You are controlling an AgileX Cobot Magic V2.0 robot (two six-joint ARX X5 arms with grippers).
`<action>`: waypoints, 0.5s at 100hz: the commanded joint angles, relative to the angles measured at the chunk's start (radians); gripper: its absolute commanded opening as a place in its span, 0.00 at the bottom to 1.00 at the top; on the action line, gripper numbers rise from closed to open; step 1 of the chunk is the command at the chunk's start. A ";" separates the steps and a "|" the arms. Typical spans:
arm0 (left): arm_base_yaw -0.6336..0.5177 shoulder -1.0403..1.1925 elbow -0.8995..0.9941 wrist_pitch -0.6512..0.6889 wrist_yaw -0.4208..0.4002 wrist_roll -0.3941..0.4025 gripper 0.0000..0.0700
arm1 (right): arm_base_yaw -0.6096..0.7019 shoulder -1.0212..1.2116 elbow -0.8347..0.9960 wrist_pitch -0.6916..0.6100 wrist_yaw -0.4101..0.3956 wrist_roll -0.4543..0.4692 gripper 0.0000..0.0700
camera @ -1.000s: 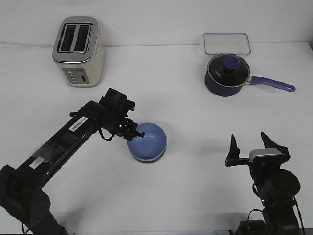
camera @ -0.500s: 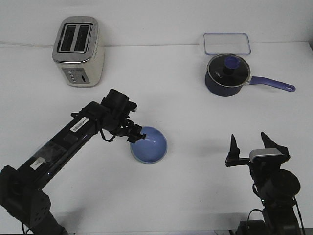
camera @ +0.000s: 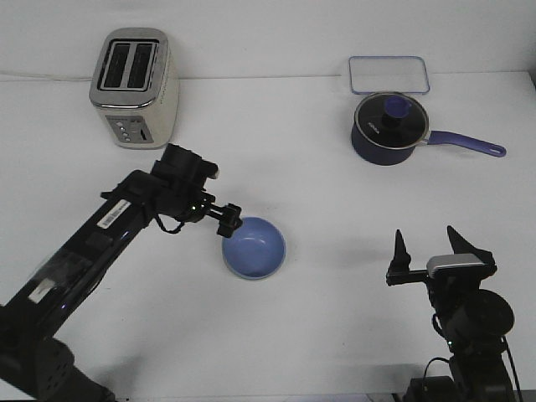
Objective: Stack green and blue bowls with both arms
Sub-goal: 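Open the left gripper and withdraw it toward the robot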
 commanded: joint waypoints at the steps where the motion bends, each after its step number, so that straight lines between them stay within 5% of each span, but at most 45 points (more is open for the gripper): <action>1: 0.019 -0.047 0.017 0.005 -0.043 0.026 0.89 | 0.002 0.004 0.009 0.013 0.001 -0.005 0.94; 21: 0.100 -0.196 0.017 0.008 -0.226 0.029 0.89 | 0.002 0.004 0.009 0.013 0.001 -0.005 0.94; 50: 0.228 -0.415 0.007 0.032 -0.235 0.032 0.89 | 0.002 0.004 0.009 0.013 0.001 -0.005 0.94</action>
